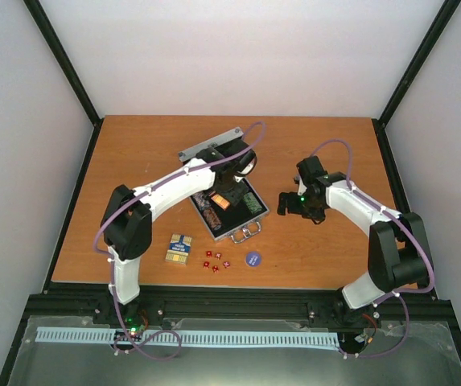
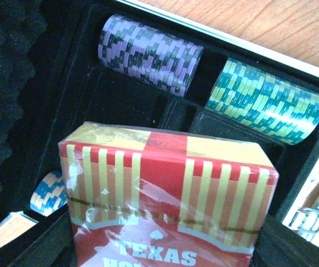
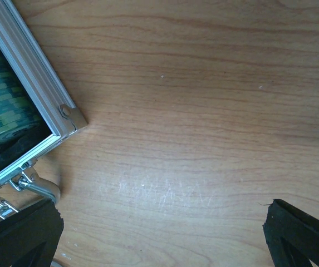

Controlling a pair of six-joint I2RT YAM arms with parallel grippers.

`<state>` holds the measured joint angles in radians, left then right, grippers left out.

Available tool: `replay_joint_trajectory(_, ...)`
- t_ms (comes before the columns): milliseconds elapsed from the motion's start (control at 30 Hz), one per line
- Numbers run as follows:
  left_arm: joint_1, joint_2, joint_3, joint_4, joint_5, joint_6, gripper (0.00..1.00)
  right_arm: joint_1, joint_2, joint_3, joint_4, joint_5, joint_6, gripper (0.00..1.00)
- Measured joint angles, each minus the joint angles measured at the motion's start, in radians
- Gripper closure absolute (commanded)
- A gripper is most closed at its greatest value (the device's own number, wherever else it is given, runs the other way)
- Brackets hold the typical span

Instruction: Pack up texas hold em set

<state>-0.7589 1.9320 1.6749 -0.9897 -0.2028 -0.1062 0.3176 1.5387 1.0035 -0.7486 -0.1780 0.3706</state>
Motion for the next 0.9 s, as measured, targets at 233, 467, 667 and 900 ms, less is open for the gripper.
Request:
replay_joint_trajectory(233,0.004,0.010,-0.029,0.040,-0.056,0.115,0.71,-0.030,0.001,0.000,0.007,-0.009,-0.001,0.00)
replay_joint_trajectory(467,0.040,0.010,-0.078,0.130,-0.112,0.248,0.72,-0.044,0.023,0.000,0.012,-0.021,-0.011,0.00)
replay_joint_trajectory(667,0.078,0.014,-0.147,0.213,-0.117,0.369,0.77,-0.053,0.035,0.000,0.014,-0.026,-0.013,0.00)
replay_joint_trajectory(900,0.101,0.034,-0.150,0.293,-0.104,0.463,0.80,-0.055,0.043,0.000,0.027,-0.040,-0.012,0.00)
